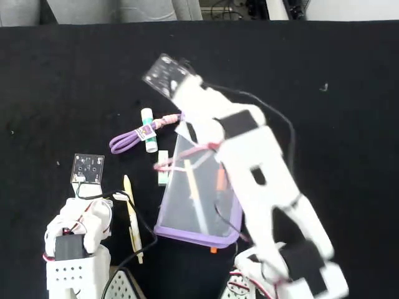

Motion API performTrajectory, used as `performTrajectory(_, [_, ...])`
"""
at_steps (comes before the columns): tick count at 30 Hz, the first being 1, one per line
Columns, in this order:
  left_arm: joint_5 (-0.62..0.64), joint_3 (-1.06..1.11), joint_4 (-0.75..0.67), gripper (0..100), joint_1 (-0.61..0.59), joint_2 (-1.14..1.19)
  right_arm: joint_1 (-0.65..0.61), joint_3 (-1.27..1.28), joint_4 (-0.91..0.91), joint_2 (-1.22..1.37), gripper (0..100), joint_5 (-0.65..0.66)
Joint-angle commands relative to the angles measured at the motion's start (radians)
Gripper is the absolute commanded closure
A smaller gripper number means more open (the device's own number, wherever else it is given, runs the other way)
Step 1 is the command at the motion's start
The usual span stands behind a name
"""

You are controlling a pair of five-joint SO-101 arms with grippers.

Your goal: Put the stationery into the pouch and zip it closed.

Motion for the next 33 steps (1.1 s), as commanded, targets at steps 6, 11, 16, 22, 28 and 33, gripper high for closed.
performTrajectory(6, [0.008, 0.024, -0.015, 97, 0.004, -0.006, -0.020, -0.406, -0.012, 0.441, 85.4, -0.005])
performTrajectory(11, [0.008, 0.024, -0.015, 97, 0.004, -0.006, -0.074, -0.515, -0.012, 0.644, 85.4, 0.098])
performTrajectory(16, [0.008, 0.024, -0.015, 97, 0.004, -0.006, -0.120, -0.616, -0.012, 0.791, 85.4, 0.135])
performTrajectory(22, [0.008, 0.024, -0.015, 97, 0.004, -0.006, -0.115, -0.730, -0.011, 0.912, 85.4, 0.138])
performTrajectory(28, [0.008, 0.024, -0.015, 97, 0.004, -0.006, -0.112, -0.840, -0.012, 1.015, 85.5, 0.138])
performTrajectory(33, [0.008, 0.024, -0.015, 97, 0.004, -0.006, -0.068, -0.937, 0.025, 1.118, 85.7, 0.144])
